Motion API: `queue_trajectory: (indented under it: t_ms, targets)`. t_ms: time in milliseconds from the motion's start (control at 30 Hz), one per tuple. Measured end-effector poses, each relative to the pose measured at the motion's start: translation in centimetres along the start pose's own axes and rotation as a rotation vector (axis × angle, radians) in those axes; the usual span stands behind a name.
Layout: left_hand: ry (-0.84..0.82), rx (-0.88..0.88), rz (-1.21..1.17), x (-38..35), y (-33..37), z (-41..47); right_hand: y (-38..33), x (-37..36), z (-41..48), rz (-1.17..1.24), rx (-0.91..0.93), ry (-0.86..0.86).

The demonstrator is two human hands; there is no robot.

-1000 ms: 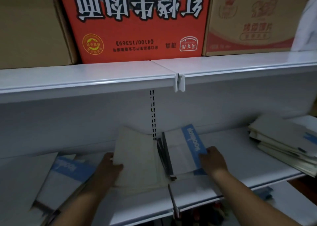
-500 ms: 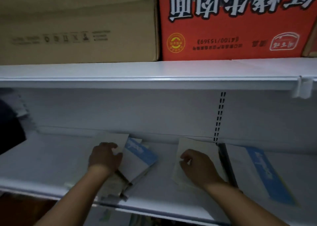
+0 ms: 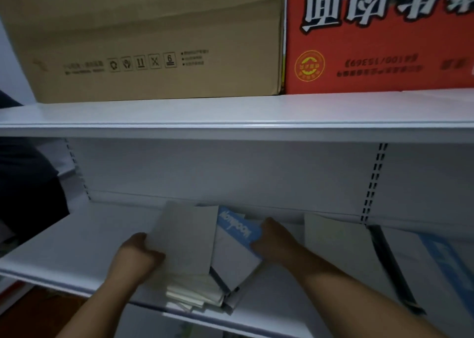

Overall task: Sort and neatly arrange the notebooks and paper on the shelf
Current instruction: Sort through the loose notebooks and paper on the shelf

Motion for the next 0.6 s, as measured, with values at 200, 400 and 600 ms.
queue_trajectory:
  t_ms: [200, 400, 600]
  targets:
    - [-0.403, 0.231, -0.579, -3.3, 5.0, -1.9, 7.7, 6.3, -4.0, 0.638, -0.294, 0.052]
    - [-0.608, 0.171, -0.916, -12.2, 13.5, -7.8, 19.1, 15.2, -10.4, 0.737, -0.359, 0.382]
    - [-0.615, 0.078, -0.675, -22.2, 16.2, -14.3, 30.6, 19.4, -15.2, 0.426, -0.55, 0.665]
Point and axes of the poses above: each hand's wrist, its own z-axis towards the middle knuckle, its own x-axis out of the back of the hand, y = z × x, the point moved 9 cm from there along z, towards the middle knuckle, and after that the axes turned 7 degrees about y, right-handed, at the moved point
